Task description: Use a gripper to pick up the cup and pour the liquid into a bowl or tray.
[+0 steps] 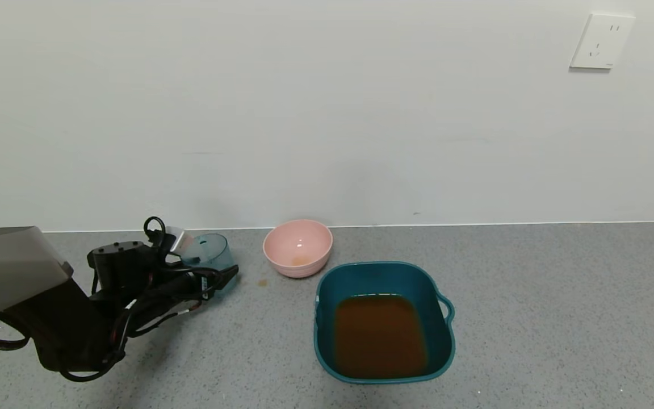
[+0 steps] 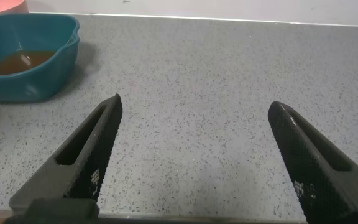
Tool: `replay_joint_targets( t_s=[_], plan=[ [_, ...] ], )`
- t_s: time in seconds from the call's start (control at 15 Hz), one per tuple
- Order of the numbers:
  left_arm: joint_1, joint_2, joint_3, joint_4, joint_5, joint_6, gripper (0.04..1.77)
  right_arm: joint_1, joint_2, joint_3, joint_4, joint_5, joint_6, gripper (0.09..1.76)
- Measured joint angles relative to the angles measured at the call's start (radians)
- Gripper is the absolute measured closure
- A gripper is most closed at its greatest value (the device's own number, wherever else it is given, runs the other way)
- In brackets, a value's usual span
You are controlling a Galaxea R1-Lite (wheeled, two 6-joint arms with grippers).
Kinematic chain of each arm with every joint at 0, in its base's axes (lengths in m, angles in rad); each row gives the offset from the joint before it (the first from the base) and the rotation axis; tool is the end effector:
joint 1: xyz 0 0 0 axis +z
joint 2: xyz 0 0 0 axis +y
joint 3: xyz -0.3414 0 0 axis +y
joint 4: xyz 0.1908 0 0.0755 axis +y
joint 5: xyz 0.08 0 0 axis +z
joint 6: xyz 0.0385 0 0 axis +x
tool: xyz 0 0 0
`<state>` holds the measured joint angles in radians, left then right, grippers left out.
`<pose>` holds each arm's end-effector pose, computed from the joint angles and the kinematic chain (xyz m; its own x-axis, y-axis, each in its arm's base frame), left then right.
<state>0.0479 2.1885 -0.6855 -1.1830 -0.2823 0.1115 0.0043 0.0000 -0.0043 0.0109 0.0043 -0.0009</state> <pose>0.3971 0.0083 0.0563 0.9240 -0.2346 -0.3021 0.2517 0.9676 0.0185 -0.0324 0.0000 0.0755 0.9999 0.0086 -0.0066 -0.0086 1.0000 -0.0009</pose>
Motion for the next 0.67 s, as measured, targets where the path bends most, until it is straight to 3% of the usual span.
replay_joint_targets(
  t_s=[0.33,0.67],
  plan=[
    [0.014,-0.107,0.010,0.062,0.010,0.002,0.15,0.000,0.000,0.000,0.000,0.000,0.000,0.14],
    [0.033,-0.354,0.014,0.270,0.011,0.004,0.12,0.000,0.000,0.001,-0.002,0.001,0.000,0.14]
  ],
)
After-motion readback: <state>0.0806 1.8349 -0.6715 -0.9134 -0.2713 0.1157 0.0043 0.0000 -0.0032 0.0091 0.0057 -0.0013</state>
